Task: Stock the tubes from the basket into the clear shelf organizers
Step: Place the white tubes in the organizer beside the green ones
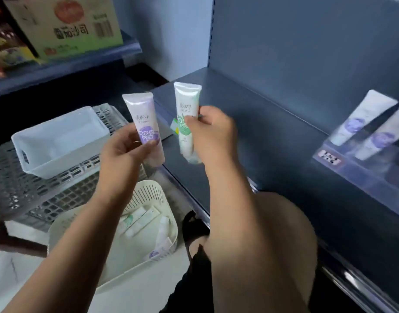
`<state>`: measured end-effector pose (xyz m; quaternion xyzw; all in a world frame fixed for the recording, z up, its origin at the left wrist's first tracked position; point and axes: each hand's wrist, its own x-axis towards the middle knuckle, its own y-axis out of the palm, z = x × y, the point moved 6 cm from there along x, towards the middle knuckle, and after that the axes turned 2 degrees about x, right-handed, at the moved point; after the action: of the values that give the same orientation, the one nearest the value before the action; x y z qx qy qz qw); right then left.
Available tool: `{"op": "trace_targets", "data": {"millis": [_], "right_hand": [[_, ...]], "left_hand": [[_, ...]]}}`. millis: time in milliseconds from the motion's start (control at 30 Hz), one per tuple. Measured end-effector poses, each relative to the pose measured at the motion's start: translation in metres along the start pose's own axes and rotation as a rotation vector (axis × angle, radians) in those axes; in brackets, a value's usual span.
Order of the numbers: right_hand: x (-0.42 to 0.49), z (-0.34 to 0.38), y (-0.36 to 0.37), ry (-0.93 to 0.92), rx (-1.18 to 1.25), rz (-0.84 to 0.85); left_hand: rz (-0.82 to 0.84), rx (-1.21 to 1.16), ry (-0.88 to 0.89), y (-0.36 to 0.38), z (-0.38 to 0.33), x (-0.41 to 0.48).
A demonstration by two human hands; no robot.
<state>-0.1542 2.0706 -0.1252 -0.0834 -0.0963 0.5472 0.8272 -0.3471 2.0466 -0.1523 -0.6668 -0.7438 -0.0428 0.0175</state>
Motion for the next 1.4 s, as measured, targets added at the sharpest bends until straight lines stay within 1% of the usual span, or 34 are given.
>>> {"op": "trace_targets", "data": {"millis": [67,200,367,467,533,600,700,800,867,1033,1133,1267,1400], "right_hand": [[-0.006,0.021,-0.042,-0.059,0.040,-0.080],[-0.028,0.049,-0.131,-0.164,0.035,-0.234],[-0.056,0.051,-0.231,-0.158,0.094,-0.478],[-0.073,0.038,-0.281,-0.099,0.136,-0.614],[-0.084,0.031,-0.310,-0.058,0.137,-0.676],[-0.091,0.028,-0.332,-0.043,0.083,-0.698],[-0.092,0.022,-0.360,-0.041,0.011,-0.734],[-0.076,0.013,-0.366,-0.055,0.006,-0.724],[-0.056,0.005,-0.363,-0.057,0.005,-0.702],[0.001,-0.017,-0.338,-0.032,-0.061,-0.616],[0.032,-0.035,-0.327,0.008,-0.197,-0.593],[0.058,-0.059,-0.318,0.048,-0.343,-0.568],[0.063,-0.078,-0.316,0.071,-0.328,-0.593]], "left_hand": [[0.085,-0.041,0.069,0.032,-0.023,-0.005],[0.255,-0.102,0.150,0.102,-0.056,-0.008],[0.474,-0.163,0.225,0.206,-0.093,-0.028],[0.549,-0.201,0.277,0.261,-0.107,-0.051],[0.569,-0.211,0.298,0.286,-0.103,-0.064],[0.595,-0.161,0.314,0.302,-0.086,-0.070],[0.637,-0.089,0.288,0.316,-0.060,-0.060],[0.629,-0.060,0.268,0.325,-0.053,-0.044],[0.599,-0.084,0.241,0.327,-0.051,-0.033],[0.409,-0.181,0.099,0.319,-0.031,-0.008],[0.343,-0.216,0.033,0.321,-0.019,-0.003],[0.392,-0.176,0.049,0.332,-0.022,0.003],[0.474,-0.142,0.099,0.340,-0.029,0.003]]}}
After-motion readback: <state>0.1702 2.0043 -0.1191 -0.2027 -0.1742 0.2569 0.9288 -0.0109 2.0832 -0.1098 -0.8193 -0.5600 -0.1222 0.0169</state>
